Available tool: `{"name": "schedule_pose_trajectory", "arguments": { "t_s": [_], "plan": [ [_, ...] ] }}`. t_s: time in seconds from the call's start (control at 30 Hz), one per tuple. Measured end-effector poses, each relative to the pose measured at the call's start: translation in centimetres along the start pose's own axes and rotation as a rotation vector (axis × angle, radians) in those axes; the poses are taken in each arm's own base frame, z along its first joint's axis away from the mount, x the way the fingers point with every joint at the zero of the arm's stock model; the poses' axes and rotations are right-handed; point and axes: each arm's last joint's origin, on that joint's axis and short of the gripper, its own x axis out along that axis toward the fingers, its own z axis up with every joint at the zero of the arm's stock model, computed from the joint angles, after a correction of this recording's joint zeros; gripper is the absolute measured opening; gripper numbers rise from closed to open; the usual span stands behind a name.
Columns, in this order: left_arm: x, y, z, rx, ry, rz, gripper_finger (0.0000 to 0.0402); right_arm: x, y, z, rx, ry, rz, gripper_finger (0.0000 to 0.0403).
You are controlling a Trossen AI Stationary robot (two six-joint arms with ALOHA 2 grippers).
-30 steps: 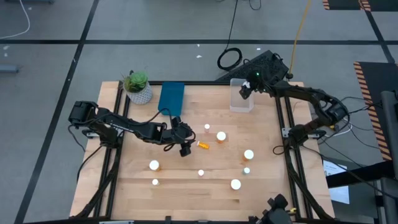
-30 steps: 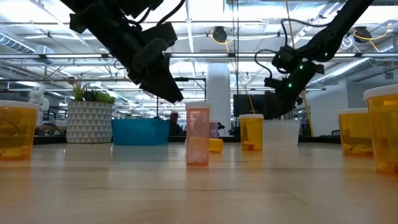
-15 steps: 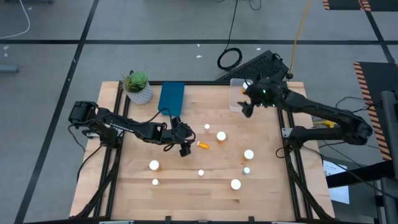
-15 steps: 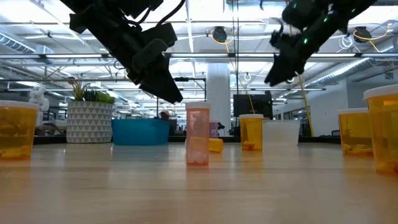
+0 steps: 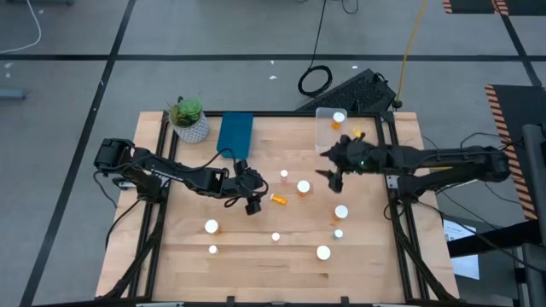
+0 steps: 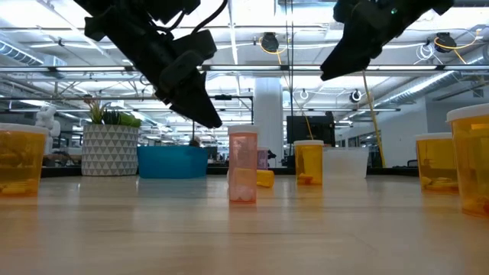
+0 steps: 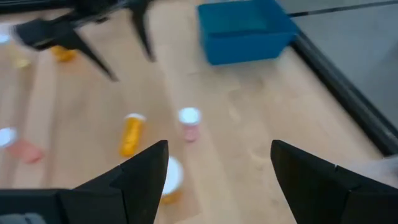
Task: Pick and place medicine bottles into bin by pill shape (circle, oval)
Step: Put the orange bottled capsules into the transparent bin
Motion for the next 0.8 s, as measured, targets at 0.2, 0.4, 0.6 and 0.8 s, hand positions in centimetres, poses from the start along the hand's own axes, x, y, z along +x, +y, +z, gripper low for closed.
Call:
{"name": "schedule_pose_trajectory", "arguments": {
  "t_s": [0.2, 0.4, 0.6, 0.8],
  "plan": [
    [-0.2, 0.0, -0.6, 0.014, 0.069, -0.023, 0.0273, 1.1, 2.1, -0.6, -0.027, 0.044, 0.029, 0.0279],
    [-2.2, -0.3, -0.8, 0.016, 0.101, -0.036, 0.0273, 2.7, 3.5, -0.8, -0.051, 0.039, 0.029, 0.0279],
    [-3.7, -1.3, -0.9, 0.048, 0.096, -0.071, 0.0273, 4.6, 4.1, -1.6, -0.050, 0.107, 0.033, 0.0279],
    [-4.9, -1.7, -1.6, 0.089, 0.138, -0.063, 0.0273, 6.7, 4.7, -2.6, -0.070, 0.177, 0.061, 0.0279]
  ]
}}
